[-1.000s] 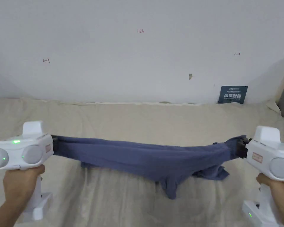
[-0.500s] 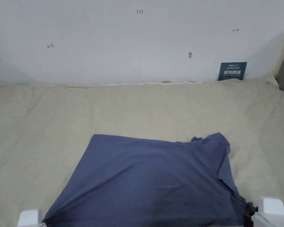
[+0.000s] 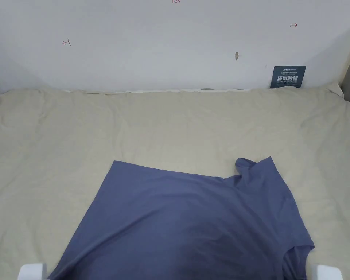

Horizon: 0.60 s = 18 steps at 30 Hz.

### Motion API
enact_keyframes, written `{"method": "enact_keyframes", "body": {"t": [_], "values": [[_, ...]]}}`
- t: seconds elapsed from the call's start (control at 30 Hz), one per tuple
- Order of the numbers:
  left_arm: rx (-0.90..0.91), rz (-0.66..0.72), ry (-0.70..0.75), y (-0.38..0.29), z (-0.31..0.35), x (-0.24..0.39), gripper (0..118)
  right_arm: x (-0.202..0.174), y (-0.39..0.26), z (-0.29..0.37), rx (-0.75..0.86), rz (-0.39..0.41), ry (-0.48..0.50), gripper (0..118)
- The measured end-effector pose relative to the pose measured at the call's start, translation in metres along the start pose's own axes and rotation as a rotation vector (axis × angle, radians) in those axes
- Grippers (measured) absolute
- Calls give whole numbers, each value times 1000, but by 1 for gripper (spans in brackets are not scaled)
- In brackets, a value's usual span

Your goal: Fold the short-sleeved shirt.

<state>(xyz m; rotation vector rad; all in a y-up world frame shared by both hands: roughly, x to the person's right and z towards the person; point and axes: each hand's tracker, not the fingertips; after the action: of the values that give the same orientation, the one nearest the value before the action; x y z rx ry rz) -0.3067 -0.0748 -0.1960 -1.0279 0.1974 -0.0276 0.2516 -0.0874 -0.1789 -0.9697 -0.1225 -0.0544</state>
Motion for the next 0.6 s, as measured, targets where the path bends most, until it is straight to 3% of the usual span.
{"method": "enact_keyframes", "body": {"t": [0.03, 0.07, 0.1, 0.13, 0.2, 0.5, 0.57, 0.6], "values": [[13, 32, -21, 6, 5, 1, 70, 0, 6, 8, 42, -8, 19, 36], [41, 64, -59, 12, 8, -1, 95, -1, 15, 19, 88, -9, 21, 52], [107, 89, -103, 20, 19, 2, 112, -4, 25, 30, 134, -6, 17, 71], [171, 107, -124, 28, 31, 5, 118, -5, 32, 42, 180, -4, 17, 92], [302, 114, -157, 55, 64, 18, 115, -12, 54, 69, 313, 4, 23, 110], [814, 81, -207, 109, 160, 67, 113, -47, 105, 171, 771, 55, -27, 110], [878, 67, -194, 110, 167, 77, 94, -52, 107, 180, 825, 55, -48, 107], [907, 63, -192, 106, 166, 85, 79, -55, 107, 184, 854, 59, -57, 101]]}}
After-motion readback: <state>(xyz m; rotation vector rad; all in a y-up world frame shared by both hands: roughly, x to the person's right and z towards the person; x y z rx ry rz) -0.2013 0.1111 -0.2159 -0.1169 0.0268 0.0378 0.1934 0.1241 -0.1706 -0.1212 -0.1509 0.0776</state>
